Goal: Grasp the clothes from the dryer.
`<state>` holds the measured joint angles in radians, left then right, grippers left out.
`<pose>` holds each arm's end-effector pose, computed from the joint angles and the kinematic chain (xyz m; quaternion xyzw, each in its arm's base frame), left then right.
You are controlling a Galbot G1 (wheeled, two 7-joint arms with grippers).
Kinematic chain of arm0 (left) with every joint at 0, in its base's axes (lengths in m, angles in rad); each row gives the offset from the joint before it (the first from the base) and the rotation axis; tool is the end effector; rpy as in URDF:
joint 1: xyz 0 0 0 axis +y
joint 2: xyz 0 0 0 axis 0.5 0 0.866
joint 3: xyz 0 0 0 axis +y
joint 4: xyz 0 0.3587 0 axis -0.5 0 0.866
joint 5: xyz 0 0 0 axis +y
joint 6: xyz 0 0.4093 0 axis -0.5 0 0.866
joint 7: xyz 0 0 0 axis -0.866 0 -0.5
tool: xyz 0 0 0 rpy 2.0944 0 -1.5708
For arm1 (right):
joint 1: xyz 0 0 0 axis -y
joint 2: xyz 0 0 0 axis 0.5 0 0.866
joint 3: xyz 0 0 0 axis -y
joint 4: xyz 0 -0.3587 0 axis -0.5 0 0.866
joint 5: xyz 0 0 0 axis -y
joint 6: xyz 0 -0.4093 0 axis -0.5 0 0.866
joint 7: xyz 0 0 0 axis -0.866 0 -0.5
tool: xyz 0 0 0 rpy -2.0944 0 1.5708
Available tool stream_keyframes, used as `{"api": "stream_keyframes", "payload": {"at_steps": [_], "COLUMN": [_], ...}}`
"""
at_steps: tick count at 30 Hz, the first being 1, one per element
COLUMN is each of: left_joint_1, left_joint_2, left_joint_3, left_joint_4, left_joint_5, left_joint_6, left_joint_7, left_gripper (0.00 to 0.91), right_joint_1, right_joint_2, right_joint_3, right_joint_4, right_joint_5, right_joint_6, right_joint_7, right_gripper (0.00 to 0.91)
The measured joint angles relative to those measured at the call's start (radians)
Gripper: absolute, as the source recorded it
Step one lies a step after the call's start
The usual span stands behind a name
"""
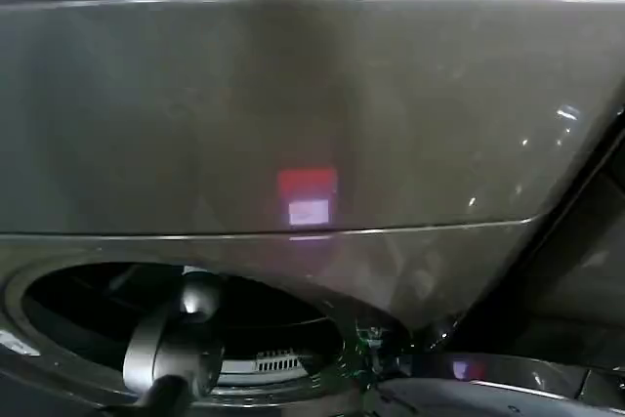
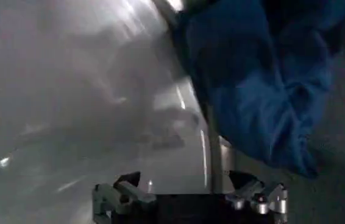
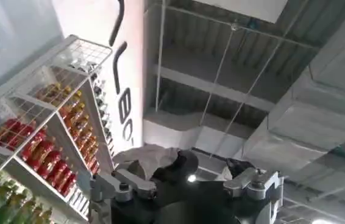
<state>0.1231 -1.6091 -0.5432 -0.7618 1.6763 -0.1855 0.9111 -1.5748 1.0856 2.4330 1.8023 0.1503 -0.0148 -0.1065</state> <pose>0.6926 -0.0195 -0.1690 -0.3246 -0.5930 -0.7020 0.2242 -0.1440 -0.4559 0.0157 0.6432 0.6501 -0.3803 0.1376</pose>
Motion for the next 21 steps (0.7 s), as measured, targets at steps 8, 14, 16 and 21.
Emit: {"api": "stream_keyframes", "payload": {"at_steps": [8, 14, 16, 21], "left_joint_1": [-0.01, -0.016, -0.016, -0.003], "left_joint_2": [0.0, 0.0, 0.0, 0.0], "left_joint_3": [0.005, 0.003, 0.002, 0.005], "left_joint_4": [0.009, 0.035, 0.048, 0.069], "left_joint_5": [-0.05, -0.116, -0.139, -0.187], "left_joint_6": [-0.079, -0.099, -0.099, -0.094], "left_joint_7": [0.034, 0.055, 0.065, 0.08], "left_gripper": [0.907, 0.907, 0.907, 0.907], "right_joint_1": [0.003, 0.003, 0.004, 0.003], "right_joint_2": [0.001, 0.002, 0.005, 0.014], "right_joint_3": [-0.004, -0.005, -0.006, -0.012], "right_joint_4": [-0.005, -0.006, -0.005, -0.006], "right_joint_5": [-0.002, -0.002, -0.002, -0.003], "right_joint_6": [0.002, 0.003, 0.003, 0.01], "right_joint_7": [-0.001, -0.002, -0.002, -0.005], "right_gripper": [0.907, 0.907, 0.907, 0.907]}}
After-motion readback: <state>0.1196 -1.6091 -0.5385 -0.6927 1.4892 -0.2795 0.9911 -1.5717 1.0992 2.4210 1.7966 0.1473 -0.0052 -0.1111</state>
